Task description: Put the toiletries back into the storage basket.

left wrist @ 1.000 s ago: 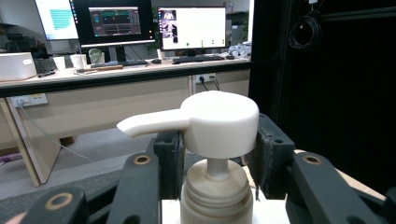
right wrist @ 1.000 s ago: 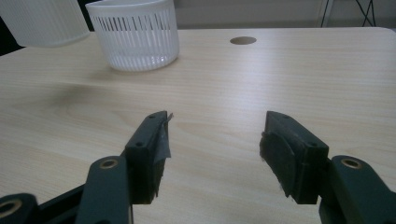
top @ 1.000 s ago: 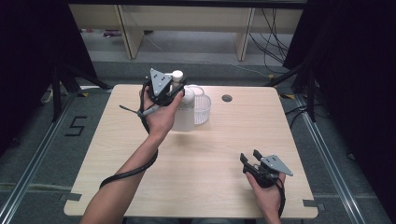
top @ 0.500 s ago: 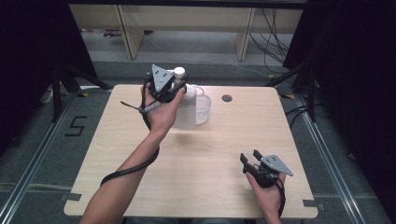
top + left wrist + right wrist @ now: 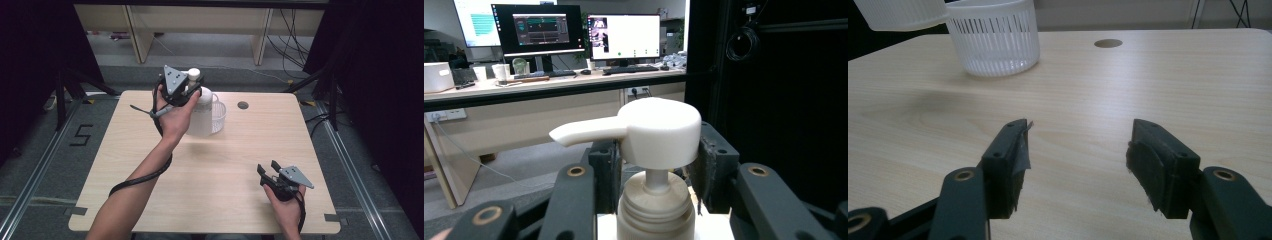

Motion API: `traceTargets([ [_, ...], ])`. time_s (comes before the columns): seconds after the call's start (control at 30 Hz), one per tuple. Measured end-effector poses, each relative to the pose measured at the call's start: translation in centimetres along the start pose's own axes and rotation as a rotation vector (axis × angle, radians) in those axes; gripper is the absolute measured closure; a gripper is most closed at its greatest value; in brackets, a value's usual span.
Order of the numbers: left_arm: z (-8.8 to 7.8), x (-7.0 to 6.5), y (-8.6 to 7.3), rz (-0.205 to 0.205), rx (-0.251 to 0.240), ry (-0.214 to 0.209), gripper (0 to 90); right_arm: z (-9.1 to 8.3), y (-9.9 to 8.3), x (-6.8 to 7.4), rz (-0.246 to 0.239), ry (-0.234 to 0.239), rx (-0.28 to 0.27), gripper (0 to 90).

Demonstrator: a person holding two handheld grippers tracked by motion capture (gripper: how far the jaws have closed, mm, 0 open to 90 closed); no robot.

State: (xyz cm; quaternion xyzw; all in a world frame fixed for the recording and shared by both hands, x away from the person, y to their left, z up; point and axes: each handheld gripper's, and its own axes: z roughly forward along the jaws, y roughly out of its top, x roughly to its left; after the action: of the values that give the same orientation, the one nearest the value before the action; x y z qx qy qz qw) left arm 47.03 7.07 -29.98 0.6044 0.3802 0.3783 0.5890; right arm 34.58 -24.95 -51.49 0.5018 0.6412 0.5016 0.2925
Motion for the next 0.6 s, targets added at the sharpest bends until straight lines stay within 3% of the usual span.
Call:
traceTargets([
  [0.13,0.13,-0.07,0.25,0.003,0.002,-0.002,59.3,0.04,0.00,0.05,0.001,-0.006,-0.002,41.7],
  [0.2,0.23,-0.09,0.34,0.004,0.002,-0.002,59.3,0.05,0.04,-0.16,-0.030,-0.006,-0.006,41.7],
  [0.27,0.34,-0.09,0.38,0.004,0.003,-0.003,59.3,0.01,-0.01,0.07,0.003,-0.004,-0.002,41.7],
  [0.4,0.55,-0.11,0.35,0.002,0.006,-0.006,59.2,0.01,0.01,-0.01,0.000,0.000,0.001,41.7],
  [0.43,0.59,-0.10,0.35,0.003,0.008,-0.007,59.2,-0.04,0.03,0.13,0.020,0.003,0.009,41.7],
  [0.57,0.74,-0.18,0.38,-0.007,0.017,-0.007,59.2,0.05,0.00,0.04,0.001,-0.005,-0.003,41.7],
  [0.6,0.72,-0.20,0.43,-0.004,0.018,0.001,59.2,0.08,0.04,-0.18,-0.029,-0.005,-0.007,41.7],
])
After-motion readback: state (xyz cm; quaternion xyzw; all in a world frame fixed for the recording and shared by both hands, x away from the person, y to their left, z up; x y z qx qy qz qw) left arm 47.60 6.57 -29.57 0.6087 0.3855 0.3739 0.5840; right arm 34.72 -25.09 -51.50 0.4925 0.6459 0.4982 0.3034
